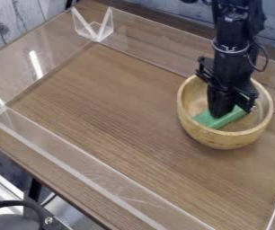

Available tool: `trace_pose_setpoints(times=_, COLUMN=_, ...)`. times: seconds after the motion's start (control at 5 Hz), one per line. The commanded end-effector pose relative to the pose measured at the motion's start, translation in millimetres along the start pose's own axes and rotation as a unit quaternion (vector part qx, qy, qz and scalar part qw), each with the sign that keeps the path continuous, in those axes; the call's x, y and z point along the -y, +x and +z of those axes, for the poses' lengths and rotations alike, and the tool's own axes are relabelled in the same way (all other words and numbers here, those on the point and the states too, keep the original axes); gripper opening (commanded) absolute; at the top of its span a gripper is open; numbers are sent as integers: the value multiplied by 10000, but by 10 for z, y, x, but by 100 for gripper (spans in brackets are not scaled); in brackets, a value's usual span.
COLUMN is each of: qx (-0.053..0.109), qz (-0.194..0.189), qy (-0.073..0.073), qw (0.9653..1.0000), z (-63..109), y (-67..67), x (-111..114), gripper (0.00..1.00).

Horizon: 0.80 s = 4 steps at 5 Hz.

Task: Remove the green block from inside the brown bowl and put it on the table

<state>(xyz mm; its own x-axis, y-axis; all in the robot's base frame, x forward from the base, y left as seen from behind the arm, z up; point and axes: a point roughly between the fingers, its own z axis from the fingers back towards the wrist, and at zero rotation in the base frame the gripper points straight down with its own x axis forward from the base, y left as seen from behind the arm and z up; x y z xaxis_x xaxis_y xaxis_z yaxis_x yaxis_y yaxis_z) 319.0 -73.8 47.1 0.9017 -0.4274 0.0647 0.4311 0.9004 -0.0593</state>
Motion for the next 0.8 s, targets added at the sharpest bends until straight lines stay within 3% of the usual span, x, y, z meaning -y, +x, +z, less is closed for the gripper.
trace_pose_setpoints(times=0.0, qx=208, qz=-136, qy=27, qw=9997, z=104, y=110, x=31, gripper=100)
trace_pose_setpoints(times=0.6, qx=312, qz=-153, qy=11, qw=9994, z=210, y=78, x=53, gripper=100)
